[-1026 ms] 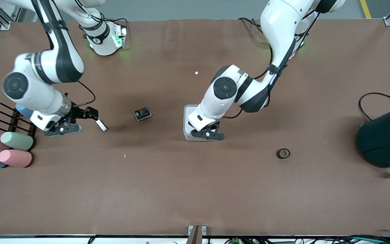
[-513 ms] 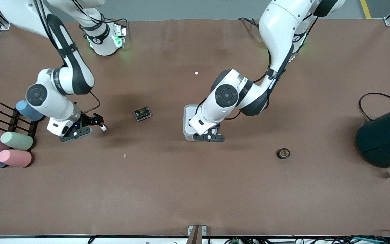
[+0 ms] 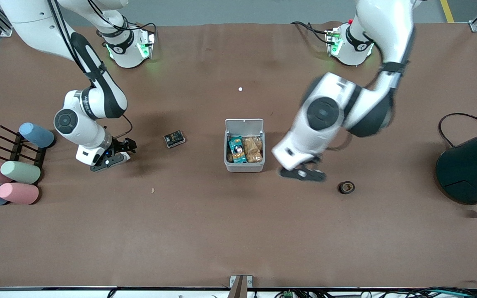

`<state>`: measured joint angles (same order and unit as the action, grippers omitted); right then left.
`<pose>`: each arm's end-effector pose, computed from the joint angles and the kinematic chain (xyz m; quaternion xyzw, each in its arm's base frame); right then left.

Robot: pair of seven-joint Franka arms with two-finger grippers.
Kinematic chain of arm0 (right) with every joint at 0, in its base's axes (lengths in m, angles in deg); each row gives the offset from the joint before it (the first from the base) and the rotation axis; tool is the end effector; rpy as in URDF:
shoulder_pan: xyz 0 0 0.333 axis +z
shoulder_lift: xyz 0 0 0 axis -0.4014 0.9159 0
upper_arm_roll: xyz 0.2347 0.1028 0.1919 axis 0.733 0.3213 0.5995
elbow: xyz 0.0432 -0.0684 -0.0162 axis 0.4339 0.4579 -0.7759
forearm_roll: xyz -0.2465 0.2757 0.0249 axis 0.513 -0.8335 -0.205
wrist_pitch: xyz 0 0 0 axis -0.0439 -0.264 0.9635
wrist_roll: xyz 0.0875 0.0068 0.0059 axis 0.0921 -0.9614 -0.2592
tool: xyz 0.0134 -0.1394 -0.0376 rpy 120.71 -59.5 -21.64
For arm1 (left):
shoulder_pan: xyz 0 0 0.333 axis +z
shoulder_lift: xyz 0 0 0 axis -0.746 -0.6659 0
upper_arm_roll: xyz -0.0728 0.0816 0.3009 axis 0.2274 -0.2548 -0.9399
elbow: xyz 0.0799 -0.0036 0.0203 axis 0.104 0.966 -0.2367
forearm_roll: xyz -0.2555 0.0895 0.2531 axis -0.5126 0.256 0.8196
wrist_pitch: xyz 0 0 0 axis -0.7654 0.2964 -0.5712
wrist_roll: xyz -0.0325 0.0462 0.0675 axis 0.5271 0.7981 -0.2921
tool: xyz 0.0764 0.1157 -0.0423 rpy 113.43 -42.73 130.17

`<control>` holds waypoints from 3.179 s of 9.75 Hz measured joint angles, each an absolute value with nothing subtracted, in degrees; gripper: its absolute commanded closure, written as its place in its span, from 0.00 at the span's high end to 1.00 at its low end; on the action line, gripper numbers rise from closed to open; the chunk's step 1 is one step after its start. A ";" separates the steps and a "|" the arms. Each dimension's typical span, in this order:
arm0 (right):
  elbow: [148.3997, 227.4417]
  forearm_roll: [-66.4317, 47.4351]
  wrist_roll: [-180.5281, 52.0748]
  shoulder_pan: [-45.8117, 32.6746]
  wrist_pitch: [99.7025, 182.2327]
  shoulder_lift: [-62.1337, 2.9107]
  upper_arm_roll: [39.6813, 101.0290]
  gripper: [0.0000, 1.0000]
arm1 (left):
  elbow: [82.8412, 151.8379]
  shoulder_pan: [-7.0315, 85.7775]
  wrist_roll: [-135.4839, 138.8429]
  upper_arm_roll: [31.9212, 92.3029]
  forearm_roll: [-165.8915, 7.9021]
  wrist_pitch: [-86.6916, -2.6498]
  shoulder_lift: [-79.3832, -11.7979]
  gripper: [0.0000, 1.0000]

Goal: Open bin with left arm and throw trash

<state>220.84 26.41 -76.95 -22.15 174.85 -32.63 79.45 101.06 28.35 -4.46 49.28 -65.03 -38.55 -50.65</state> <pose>0.5092 0.0474 0.1736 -0.9815 -0.1892 0.0238 0.0182 0.6208 -0.2729 0.3467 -0.9922 0.1211 0.0197 0.0236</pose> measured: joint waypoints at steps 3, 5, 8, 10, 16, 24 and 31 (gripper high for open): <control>221.03 26.46 -76.98 -21.85 176.30 -30.12 79.48 0.00 | 106.22 38.36 10.46 49.52 -61.75 -45.53 -54.10 1.00; 220.93 26.47 -76.60 -21.92 176.38 -30.56 79.32 0.00 | 114.87 40.85 14.01 49.59 -59.75 -58.03 -54.44 1.00; 219.04 26.45 -70.69 -21.19 173.93 -30.75 79.49 0.00 | 123.60 42.41 15.99 49.63 -59.72 -71.60 -54.75 1.00; 213.59 26.40 -61.94 -17.98 166.08 -30.90 79.86 0.00 | 125.86 42.57 15.99 49.67 -59.68 -76.70 -55.53 0.65; 185.30 17.24 -29.31 -1.93 143.44 -32.11 80.37 0.00 | 122.50 43.12 16.18 50.54 -59.50 -70.64 -56.15 0.00; 171.41 17.41 -12.18 12.83 152.28 -17.03 80.14 0.51 | 104.13 28.81 -9.52 54.61 -59.51 -45.53 -54.17 0.00; 171.73 17.49 -12.10 13.60 144.52 -16.36 79.04 1.00 | 103.94 28.63 -16.37 57.94 -59.51 -45.47 -53.75 0.00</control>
